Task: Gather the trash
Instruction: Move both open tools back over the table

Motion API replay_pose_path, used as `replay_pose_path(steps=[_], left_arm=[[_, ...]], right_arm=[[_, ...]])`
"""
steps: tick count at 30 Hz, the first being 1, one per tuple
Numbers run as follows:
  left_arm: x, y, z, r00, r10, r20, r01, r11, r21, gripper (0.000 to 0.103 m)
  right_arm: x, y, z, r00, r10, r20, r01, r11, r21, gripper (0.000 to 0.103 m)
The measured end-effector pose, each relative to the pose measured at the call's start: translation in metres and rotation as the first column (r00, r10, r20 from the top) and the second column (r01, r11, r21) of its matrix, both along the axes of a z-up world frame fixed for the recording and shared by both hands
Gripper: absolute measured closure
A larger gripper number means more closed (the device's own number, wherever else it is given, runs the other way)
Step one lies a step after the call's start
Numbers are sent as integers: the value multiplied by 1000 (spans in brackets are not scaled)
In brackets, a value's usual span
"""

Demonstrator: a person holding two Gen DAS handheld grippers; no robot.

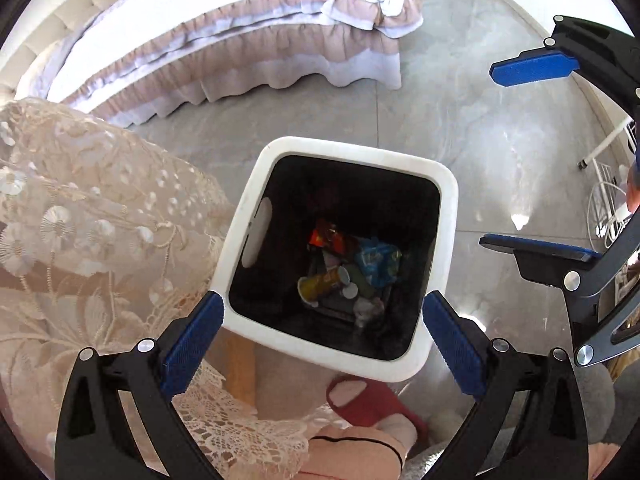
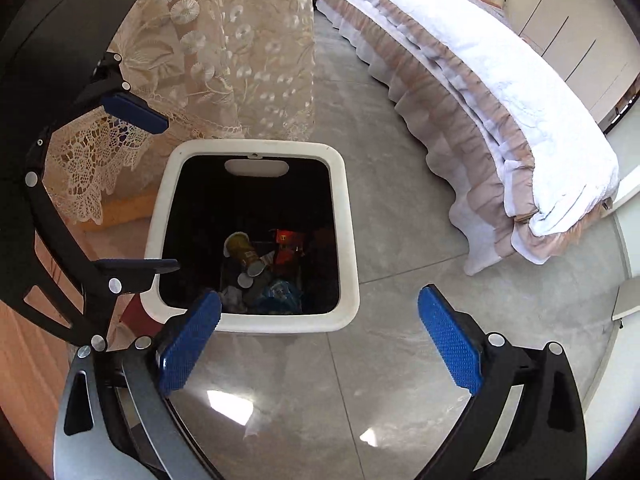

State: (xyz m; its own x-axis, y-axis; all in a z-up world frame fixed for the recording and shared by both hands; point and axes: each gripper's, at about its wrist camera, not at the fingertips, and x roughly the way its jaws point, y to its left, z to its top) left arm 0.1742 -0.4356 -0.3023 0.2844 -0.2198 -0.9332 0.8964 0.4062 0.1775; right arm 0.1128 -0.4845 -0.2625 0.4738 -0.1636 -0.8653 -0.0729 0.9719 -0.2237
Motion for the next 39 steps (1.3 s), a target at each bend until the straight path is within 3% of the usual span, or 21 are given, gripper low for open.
replay_pose_path(steps=[12, 22, 28, 39], left_arm=[[-20, 23, 75, 988, 42, 149, -24, 992, -122, 5], [-20, 72, 142, 955, 192, 224, -133, 958, -254, 5], [-12, 119, 173, 894, 357, 269, -259, 905, -338, 5], [3, 213, 204, 750, 579, 320, -435, 796, -421, 5]], right_arm=[[-27, 18, 75, 981, -3, 195, 4, 1000, -4, 5], [-37, 56, 145, 914, 26, 404, -33, 999, 11, 5], [-30, 89, 169, 872, 44, 487, -61, 998, 19, 5], [11, 160, 188, 824, 124, 553, -191, 979, 66, 5]])
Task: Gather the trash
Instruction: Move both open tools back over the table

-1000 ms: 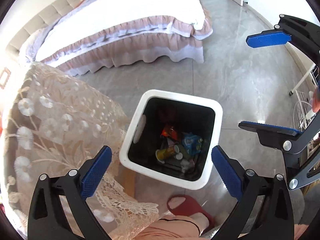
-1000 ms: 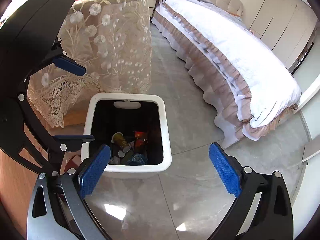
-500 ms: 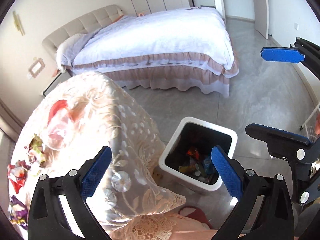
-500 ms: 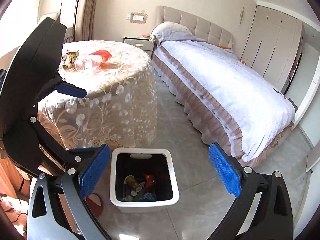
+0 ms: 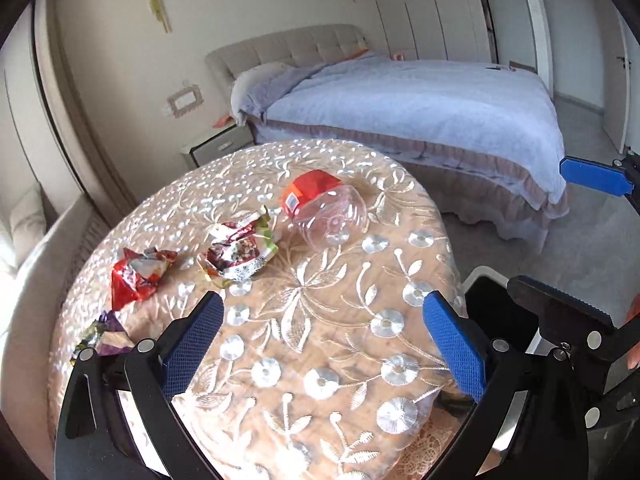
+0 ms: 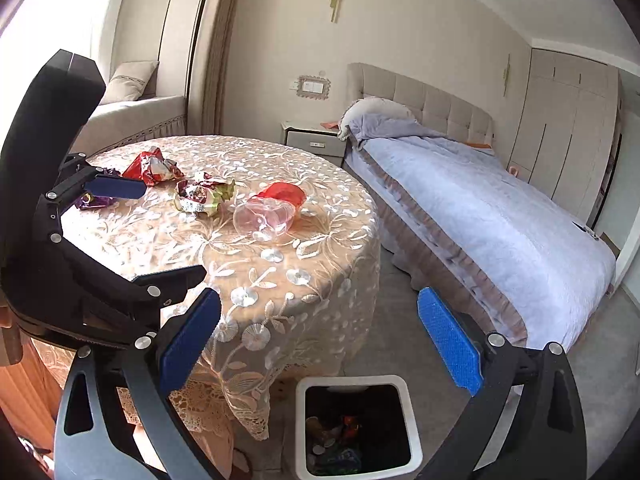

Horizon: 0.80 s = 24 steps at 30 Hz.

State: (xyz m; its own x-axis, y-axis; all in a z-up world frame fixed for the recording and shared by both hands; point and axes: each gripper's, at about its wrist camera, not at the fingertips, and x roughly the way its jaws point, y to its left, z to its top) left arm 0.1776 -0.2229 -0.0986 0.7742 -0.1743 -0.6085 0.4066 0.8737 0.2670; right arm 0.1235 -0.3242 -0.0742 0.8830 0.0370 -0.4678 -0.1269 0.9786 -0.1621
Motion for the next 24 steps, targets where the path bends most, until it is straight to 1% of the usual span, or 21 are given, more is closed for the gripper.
replay_pose_path(steps=[4, 8, 10, 13, 17, 19, 22, 24], left_arm=[[10, 35, 6, 996, 88, 6, -88, 996, -22, 5], [21, 73, 11, 983, 181, 24, -179, 983, -48, 5], [29, 92, 13, 970, 239, 47, -238, 970, -42, 5], [43, 125, 13, 939, 338, 60, -336, 941, -31, 5], [68, 170, 6, 895, 446, 14, -445, 895, -42, 5], [82, 185, -1, 876, 482, -21, -482, 875, -30, 5], [96, 197, -12, 864, 499, -71, -502, 865, -22, 5], [102, 202, -17, 859, 503, -95, -507, 861, -29, 5]], right_arm=[[16, 23, 4, 999, 28, 15, -29, 999, 36, 5], [31, 42, 7, 999, 28, 28, -30, 998, 53, 5], [41, 48, 8, 1000, 22, 23, -23, 998, 59, 5], [62, 53, 5, 1000, 11, 3, -11, 998, 69, 5], [92, 58, -4, 999, -24, -47, 27, 998, 63, 5], [105, 59, -8, 997, -47, -67, 50, 998, 43, 5], [127, 62, -15, 988, -101, -117, 102, 995, 1, 5], [142, 62, -21, 976, -133, -172, 132, 991, -16, 5]])
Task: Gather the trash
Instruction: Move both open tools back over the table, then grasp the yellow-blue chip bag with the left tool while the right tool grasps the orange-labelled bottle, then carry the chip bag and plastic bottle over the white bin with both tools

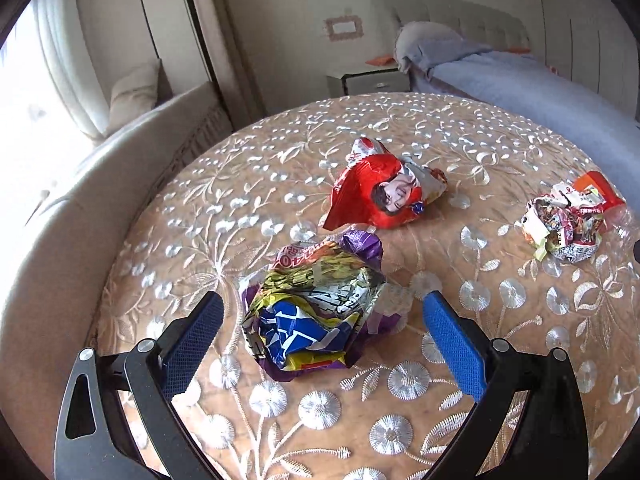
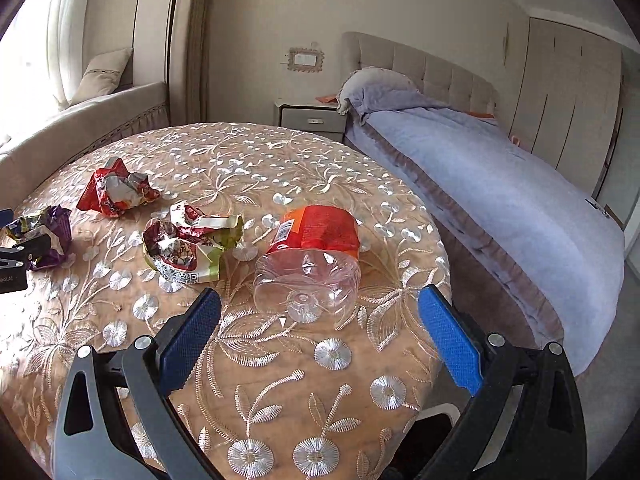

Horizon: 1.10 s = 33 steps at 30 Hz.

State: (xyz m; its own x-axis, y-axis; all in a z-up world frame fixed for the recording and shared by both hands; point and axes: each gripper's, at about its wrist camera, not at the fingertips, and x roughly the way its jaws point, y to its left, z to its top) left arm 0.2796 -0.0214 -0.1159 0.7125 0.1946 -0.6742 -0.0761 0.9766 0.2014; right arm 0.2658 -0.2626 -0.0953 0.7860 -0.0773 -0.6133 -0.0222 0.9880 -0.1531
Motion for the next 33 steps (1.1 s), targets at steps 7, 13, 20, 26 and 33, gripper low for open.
replay_pose_path(steps=[7, 13, 20, 26, 33], left_arm=[[22, 6, -13, 999, -7, -53, 5, 1000, -28, 5], [35, 25, -18, 997, -13, -77, 3, 990, -138, 9], [20, 21, -15, 998, -14, -55, 7, 992, -130, 23], [-9, 10, 2, 1000, -24, -1, 24, 991, -130, 23], [-39, -9, 23, 996, -71, 49, 76, 992, -101, 23]], right_arm=[[35, -9, -9, 992, -22, -125, 30, 998, 62, 5], [45, -2, -17, 991, 0, -133, 5, 1000, 31, 28], [31, -4, -15, 995, 7, -99, -1, 999, 54, 29], [5, -11, -3, 999, 2, -51, 1, 998, 65, 29], [-30, -19, 13, 1000, -3, 1, 3, 997, 72, 29]])
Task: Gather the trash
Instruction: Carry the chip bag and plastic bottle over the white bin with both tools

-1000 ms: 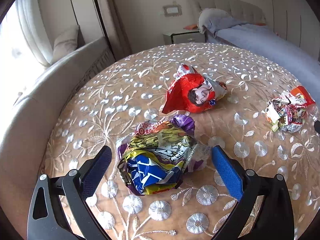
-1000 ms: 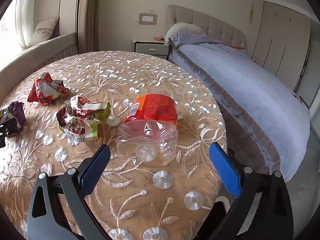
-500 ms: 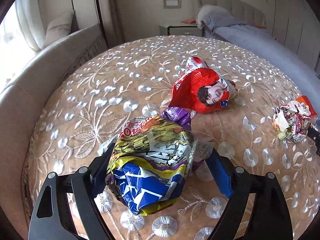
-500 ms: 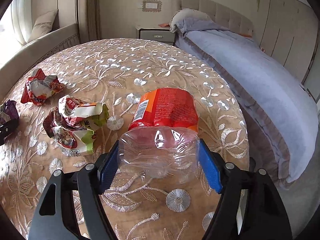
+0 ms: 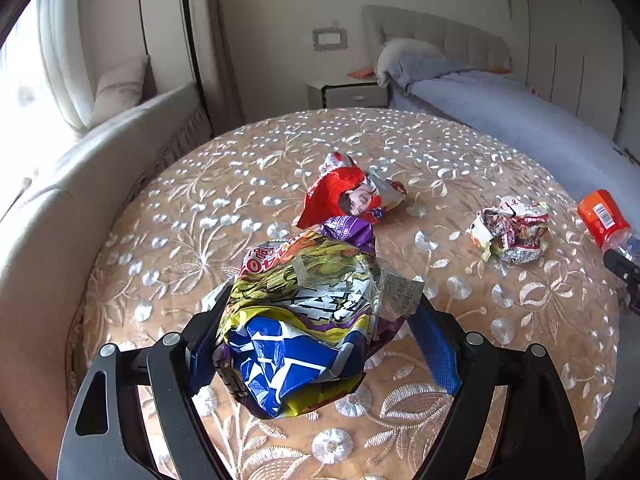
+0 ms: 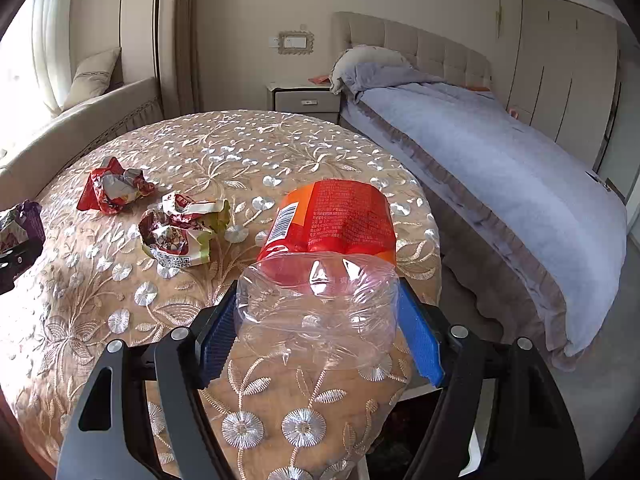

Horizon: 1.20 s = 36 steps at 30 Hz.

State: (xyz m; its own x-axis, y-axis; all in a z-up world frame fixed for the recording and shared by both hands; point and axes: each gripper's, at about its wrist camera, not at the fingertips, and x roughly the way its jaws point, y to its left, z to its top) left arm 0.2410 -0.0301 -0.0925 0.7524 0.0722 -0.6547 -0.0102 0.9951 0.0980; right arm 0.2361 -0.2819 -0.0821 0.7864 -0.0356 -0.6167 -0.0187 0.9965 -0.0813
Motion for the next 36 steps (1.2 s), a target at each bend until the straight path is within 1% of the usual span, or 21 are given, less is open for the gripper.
replay_pose_path(steps=[5, 9, 16, 19, 26, 36], left_arm=[[-21, -17, 14, 999, -35, 36, 35, 999, 7, 23], [-40, -34, 22, 996, -71, 62, 71, 997, 3, 23], [-64, -76, 29, 983, -165, 83, 164, 986, 15, 23], [-72, -96, 30, 974, -208, 89, 205, 978, 34, 23], [-87, -144, 27, 945, -317, 81, 313, 948, 57, 22], [-103, -205, 16, 892, -449, 56, 441, 890, 115, 22]], right_arm=[[-25, -6, 11, 1000, 8, 29, -9, 1000, 16, 29], [-47, -13, 19, 999, 19, 50, -22, 999, 48, 29], [-86, -18, 34, 994, 17, 111, -18, 1000, 7, 29], [-102, -24, 38, 991, 11, 135, -8, 1000, -22, 29], [-130, -47, 38, 988, -31, 152, 42, 997, -66, 29], [-155, -87, 24, 986, -112, 124, 120, 991, -65, 29]])
